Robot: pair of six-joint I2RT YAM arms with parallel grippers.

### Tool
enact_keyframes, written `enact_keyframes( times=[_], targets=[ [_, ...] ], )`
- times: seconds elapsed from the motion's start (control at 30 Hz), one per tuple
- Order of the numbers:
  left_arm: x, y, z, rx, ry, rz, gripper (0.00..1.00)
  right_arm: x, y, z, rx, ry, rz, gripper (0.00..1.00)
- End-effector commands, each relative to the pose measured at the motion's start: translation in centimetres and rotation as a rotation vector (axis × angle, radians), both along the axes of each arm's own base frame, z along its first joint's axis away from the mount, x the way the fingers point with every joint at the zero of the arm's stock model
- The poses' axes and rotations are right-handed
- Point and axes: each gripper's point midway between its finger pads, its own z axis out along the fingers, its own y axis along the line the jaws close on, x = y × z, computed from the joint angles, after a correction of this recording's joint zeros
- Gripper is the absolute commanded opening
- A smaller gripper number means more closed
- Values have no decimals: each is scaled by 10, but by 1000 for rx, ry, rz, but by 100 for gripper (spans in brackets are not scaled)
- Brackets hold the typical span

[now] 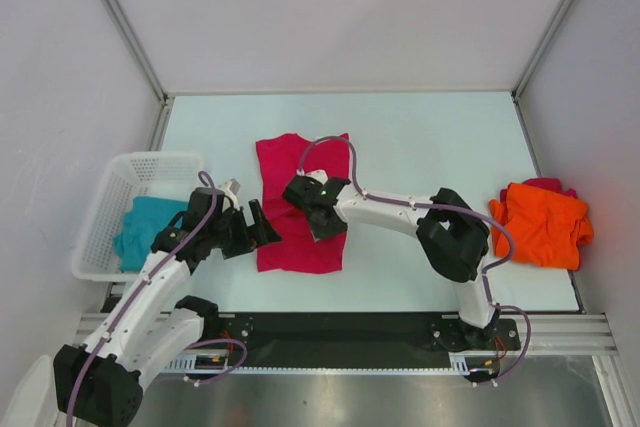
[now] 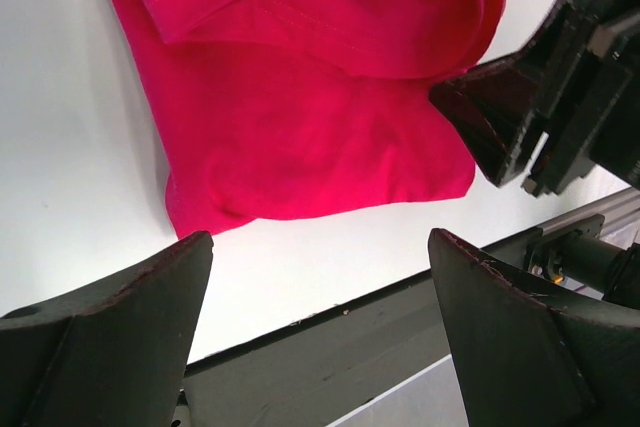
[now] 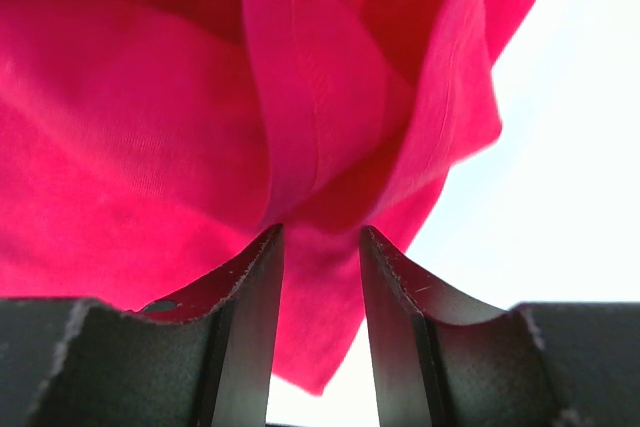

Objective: Fold and stack the t-shirts
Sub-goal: Fold the folded rectangular tshirt in 1/3 of the way

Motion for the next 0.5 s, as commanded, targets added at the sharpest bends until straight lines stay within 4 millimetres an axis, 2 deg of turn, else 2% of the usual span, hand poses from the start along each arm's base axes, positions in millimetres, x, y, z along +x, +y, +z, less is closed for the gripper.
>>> enact_keyframes(
  times=[0.0,0.1,0.23,0.33,0.47],
  targets=[
    [8,-2,16,-17,-63,-6,95,27,11,1,17,-68,-7,41],
    [8,-2,17,-17,-62,-7,95,41,8,-6,7,-72,-16,41],
    [8,-2,18,-17,-68,-5,95,66,-7,-16,-38,-100,-49,40],
    [8,-1,17,-15,-62,-3,95,78,-12,-14,-50,-122,-58,40],
    [8,-1,16,-13,-61,-3,95,99,-14,2,-26,-151,-79,40]
  ],
)
